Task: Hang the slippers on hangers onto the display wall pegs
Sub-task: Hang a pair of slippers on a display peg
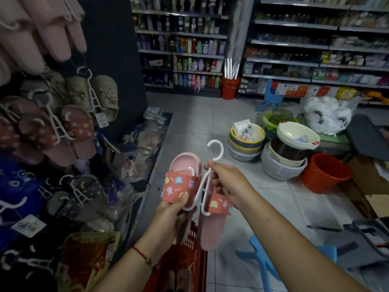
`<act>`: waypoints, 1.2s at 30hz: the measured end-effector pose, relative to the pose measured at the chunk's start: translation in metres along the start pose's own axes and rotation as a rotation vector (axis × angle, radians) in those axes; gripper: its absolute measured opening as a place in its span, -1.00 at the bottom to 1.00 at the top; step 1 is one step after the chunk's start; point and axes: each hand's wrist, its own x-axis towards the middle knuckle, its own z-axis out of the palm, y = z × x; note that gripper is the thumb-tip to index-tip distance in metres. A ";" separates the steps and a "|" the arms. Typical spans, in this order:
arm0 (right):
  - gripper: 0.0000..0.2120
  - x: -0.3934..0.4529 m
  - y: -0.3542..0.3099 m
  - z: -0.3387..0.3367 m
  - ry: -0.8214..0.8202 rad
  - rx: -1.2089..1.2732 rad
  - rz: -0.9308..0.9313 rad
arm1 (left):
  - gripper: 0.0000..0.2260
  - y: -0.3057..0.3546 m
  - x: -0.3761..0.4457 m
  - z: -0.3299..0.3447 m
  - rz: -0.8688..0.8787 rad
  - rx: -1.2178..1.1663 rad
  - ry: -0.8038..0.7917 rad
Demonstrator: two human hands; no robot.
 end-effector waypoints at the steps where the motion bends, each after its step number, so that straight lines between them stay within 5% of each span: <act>1: -0.78 0.003 -0.001 0.003 0.027 0.004 0.000 | -0.62 0.000 -0.004 0.001 -0.008 0.016 0.009; 5: -0.83 -0.001 -0.002 0.012 0.006 0.041 -0.083 | -0.71 0.000 -0.017 -0.004 -0.041 0.101 0.083; 13: -0.67 -0.009 0.004 0.036 -0.153 -0.156 -0.328 | -0.56 0.010 -0.050 -0.031 -0.217 0.410 0.224; 20: -0.68 -0.013 0.003 0.063 -0.305 -0.227 -0.381 | -0.76 0.044 -0.080 -0.053 0.215 0.777 0.634; 25: -0.58 -0.023 0.009 0.088 -0.339 -0.262 -0.459 | -0.45 0.059 -0.100 -0.063 0.399 0.809 0.552; 31: -0.56 -0.041 0.007 0.134 -0.444 -0.336 -0.565 | -0.09 0.079 -0.100 -0.107 0.395 0.950 0.398; 36: -0.52 -0.041 0.001 0.174 -0.492 -0.324 -0.569 | -0.22 0.095 -0.101 -0.140 0.450 0.838 0.420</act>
